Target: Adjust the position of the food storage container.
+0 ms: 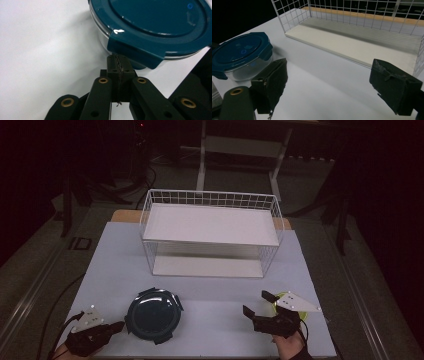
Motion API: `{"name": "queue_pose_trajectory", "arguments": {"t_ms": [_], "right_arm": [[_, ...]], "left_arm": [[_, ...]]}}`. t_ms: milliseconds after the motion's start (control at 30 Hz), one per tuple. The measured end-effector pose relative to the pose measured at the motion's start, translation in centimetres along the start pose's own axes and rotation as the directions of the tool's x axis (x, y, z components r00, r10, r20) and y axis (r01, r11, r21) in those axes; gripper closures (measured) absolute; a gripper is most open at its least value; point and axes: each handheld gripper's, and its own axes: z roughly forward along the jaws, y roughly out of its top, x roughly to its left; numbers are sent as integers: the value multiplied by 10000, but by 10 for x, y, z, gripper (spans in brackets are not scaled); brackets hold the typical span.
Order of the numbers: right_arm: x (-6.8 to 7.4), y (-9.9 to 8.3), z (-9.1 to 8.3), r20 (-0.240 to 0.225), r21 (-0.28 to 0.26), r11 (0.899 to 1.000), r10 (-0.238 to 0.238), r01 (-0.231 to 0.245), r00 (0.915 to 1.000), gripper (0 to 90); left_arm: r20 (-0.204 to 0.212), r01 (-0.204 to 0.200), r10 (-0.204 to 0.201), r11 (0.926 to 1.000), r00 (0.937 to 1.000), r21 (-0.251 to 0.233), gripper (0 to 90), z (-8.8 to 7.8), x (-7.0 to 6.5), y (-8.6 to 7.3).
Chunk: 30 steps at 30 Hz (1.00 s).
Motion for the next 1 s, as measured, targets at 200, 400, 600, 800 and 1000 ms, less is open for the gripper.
{"name": "queue_pose_trajectory", "arguments": {"t_ms": [200, 400, 600, 800, 1000], "right_arm": [[0, -1, 1, -24, 47, 10000, -8, 8, 10000, 146], [1, -1, 1, -15, 26, 10000, -14, 15, 10000, 146], [0, -1, 1, -40, 43, 10000, 12, -12, 10000, 146], [0, -1, 1, -63, 33, 10000, 1, -1, 10000, 146], [1, -1, 2, -75, 50, 10000, -17, 17, 10000, 146]], "left_arm": [[-7, -9, 9, 9994, 10000, 359, 887, 8, 0, 2], [21, -116, 115, 9993, 9999, 369, 888, 16, -1, 10], [31, -246, 245, 9988, 9997, 421, 888, 25, 0, 17], [47, -152, 150, 9990, 9999, 408, 887, 33, 6, 24], [-25, -268, 269, 9985, 9996, 472, 888, 40, 6, 31]]}}
